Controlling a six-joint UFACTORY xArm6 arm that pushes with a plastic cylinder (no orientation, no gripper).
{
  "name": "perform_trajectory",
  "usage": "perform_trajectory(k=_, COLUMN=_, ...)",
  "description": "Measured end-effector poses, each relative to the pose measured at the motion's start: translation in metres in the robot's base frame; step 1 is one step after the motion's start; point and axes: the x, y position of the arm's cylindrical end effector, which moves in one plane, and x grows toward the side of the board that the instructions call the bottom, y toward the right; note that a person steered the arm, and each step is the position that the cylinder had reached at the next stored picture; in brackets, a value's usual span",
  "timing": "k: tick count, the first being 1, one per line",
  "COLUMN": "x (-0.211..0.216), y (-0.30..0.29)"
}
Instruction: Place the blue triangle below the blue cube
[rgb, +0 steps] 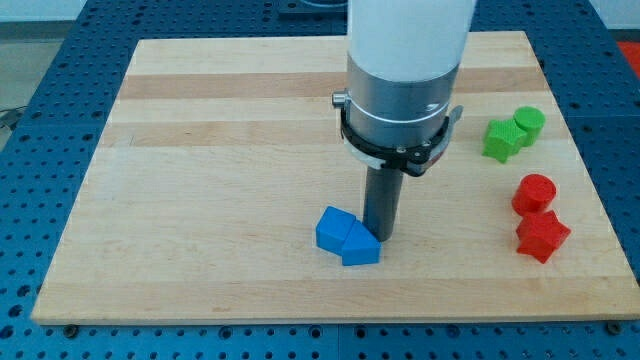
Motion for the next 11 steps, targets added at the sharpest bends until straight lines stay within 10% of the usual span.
perform_trajectory(k=6, x=0.041, y=-0.017)
perform_trajectory(k=9, x=-0.014, y=-0.036)
perform_trajectory(k=11, x=0.029, y=0.029)
